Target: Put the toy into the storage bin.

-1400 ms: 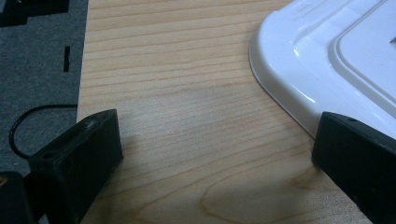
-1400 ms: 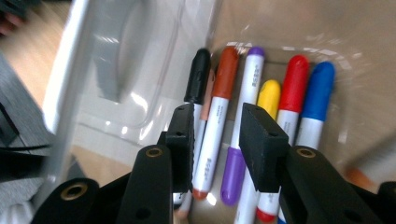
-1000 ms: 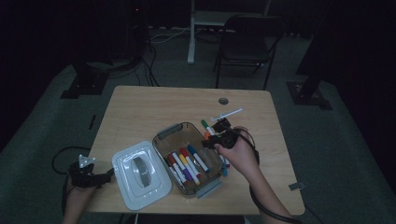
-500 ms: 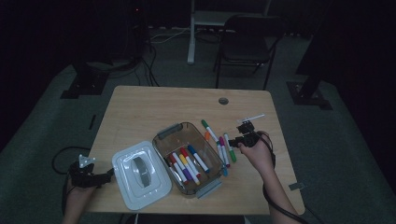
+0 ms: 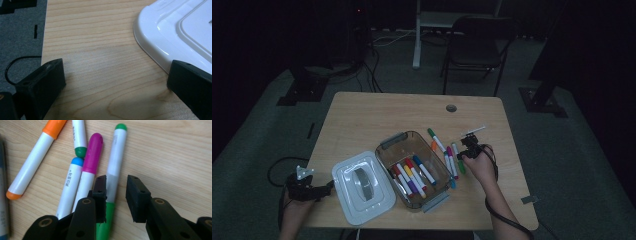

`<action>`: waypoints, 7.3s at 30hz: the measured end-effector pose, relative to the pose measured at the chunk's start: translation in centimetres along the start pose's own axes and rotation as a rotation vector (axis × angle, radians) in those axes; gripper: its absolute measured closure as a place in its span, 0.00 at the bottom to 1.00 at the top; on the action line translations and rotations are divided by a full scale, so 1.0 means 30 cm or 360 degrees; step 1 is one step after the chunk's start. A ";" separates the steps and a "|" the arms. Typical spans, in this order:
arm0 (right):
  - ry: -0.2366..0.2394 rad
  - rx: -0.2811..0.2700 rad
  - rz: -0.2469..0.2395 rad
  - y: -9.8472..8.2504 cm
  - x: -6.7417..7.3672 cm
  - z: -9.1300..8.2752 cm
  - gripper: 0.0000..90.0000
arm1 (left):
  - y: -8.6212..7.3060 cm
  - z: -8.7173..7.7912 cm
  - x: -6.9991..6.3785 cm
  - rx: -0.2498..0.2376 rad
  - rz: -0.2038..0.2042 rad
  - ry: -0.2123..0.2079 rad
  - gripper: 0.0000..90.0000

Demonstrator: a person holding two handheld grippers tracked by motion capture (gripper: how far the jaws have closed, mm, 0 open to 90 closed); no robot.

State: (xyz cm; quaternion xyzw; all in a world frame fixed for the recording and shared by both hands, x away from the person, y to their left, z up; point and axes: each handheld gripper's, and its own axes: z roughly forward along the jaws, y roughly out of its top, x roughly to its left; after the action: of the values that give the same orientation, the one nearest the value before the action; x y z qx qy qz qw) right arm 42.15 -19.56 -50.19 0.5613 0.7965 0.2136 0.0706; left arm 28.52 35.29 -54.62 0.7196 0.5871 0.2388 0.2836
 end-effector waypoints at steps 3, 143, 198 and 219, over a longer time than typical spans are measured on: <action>-0.0019 0.0028 -0.0003 0.002 0.002 0.019 0.83 | 0.000 0.000 0.000 0.0000 0.0000 0.0000 0.02; 0.0368 -0.0400 -0.0372 0.051 0.300 -0.372 0.55 | 0.000 0.000 0.001 0.0001 0.0004 0.0001 0.02; 0.0127 -0.0164 0.0250 -0.057 -0.037 -0.113 0.85 | 0.000 0.000 0.000 0.0000 0.0000 0.0000 0.02; 0.0336 -0.0434 0.0072 0.008 0.122 -0.426 0.85 | 0.000 0.000 0.001 0.0001 0.0004 0.0001 0.02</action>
State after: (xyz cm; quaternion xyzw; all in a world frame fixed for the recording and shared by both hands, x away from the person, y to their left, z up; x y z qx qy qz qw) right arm 36.53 -19.45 -38.15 0.5388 0.7502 0.3791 0.0573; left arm 28.52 35.31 -54.61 0.7203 0.5864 0.2392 0.2830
